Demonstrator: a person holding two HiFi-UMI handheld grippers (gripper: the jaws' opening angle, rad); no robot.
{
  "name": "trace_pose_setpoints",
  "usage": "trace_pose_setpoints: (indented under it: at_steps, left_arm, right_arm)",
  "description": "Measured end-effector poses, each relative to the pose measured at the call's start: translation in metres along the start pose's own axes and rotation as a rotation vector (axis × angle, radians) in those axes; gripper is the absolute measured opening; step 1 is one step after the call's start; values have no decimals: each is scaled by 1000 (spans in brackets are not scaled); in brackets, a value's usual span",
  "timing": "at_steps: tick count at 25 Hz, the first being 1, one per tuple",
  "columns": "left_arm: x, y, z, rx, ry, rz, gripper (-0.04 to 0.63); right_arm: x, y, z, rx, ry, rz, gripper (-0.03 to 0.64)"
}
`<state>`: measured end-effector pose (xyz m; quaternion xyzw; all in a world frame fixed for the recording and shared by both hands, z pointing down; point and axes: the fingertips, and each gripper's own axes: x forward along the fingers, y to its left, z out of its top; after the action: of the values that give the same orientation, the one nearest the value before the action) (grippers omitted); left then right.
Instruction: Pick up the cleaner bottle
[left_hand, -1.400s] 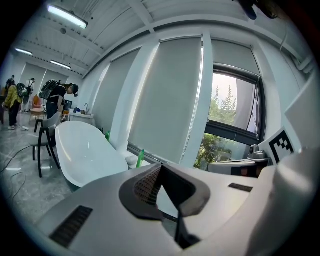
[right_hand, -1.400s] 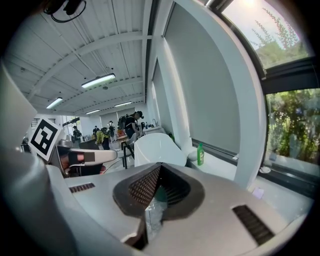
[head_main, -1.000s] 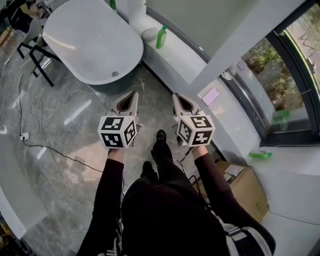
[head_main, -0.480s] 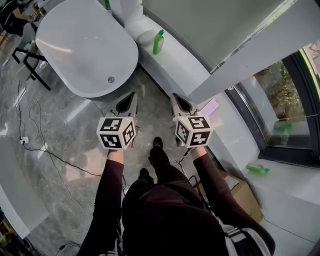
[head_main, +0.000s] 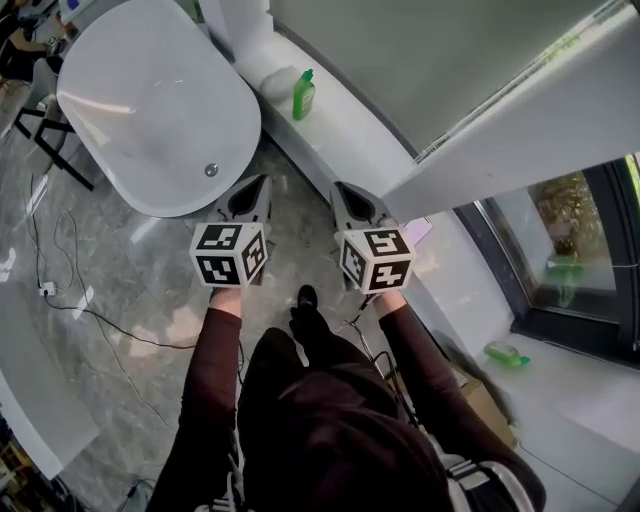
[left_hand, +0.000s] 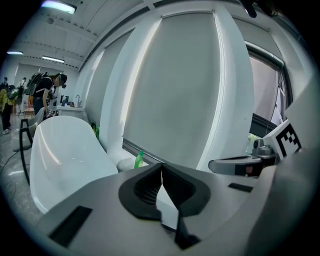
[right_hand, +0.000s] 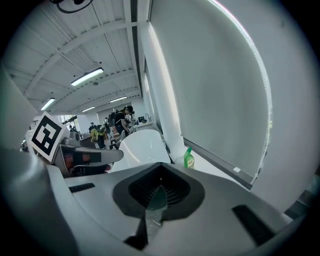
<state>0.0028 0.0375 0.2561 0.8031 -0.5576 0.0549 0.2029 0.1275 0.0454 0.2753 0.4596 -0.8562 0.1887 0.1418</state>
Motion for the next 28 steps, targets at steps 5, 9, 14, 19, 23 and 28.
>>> trace_pose_setpoints:
  at_steps: [5, 9, 14, 19, 23, 28]
  left_arm:
    - [41, 3, 1, 23, 36, 1, 9]
    - [78, 13, 0, 42, 67, -14, 12]
    - [129, 34, -13, 49, 111, -27, 98]
    - [179, 52, -23, 69, 139, -51, 141]
    - [212, 66, -26, 82, 155, -69, 159]
    - [252, 87, -31, 84, 181, -80, 161]
  right_arm:
    - [17, -16, 3, -11, 15, 5, 2]
    - [36, -29, 1, -3, 31, 0, 2]
    - [65, -44, -7, 0, 62, -22, 2]
    - [99, -65, -10, 0, 97, -63, 2]
    - [128, -76, -10, 18, 115, -84, 2]
    - [158, -89, -12, 30, 134, -103, 2]
